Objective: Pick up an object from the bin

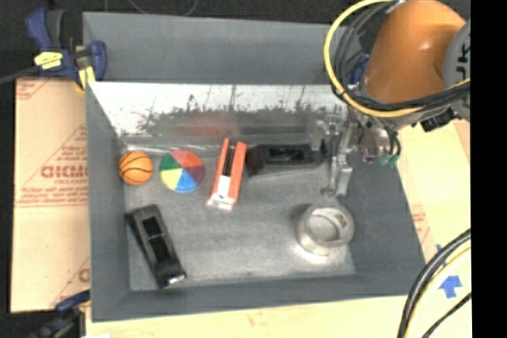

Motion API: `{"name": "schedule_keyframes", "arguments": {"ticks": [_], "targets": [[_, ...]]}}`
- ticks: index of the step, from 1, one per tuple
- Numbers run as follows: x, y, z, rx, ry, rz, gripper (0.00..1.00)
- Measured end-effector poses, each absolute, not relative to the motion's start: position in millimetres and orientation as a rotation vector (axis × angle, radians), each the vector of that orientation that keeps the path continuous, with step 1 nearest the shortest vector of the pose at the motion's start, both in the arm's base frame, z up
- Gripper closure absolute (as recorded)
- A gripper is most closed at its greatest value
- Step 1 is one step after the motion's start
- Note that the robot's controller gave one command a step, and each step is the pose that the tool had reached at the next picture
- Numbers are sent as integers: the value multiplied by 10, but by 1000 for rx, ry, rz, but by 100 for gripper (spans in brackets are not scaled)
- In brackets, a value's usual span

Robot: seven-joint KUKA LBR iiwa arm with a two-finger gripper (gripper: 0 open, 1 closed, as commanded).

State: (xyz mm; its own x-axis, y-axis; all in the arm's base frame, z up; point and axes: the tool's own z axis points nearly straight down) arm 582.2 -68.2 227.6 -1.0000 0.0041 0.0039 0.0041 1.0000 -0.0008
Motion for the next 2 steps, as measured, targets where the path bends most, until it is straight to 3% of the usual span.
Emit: {"name": "schedule_keyframes", "arguments": {"ticks": [1,2], "targets": [[5835,-681,2325,-4,-3146,3,0],[5473,-976,2085,120,-3147,2,0]]}}
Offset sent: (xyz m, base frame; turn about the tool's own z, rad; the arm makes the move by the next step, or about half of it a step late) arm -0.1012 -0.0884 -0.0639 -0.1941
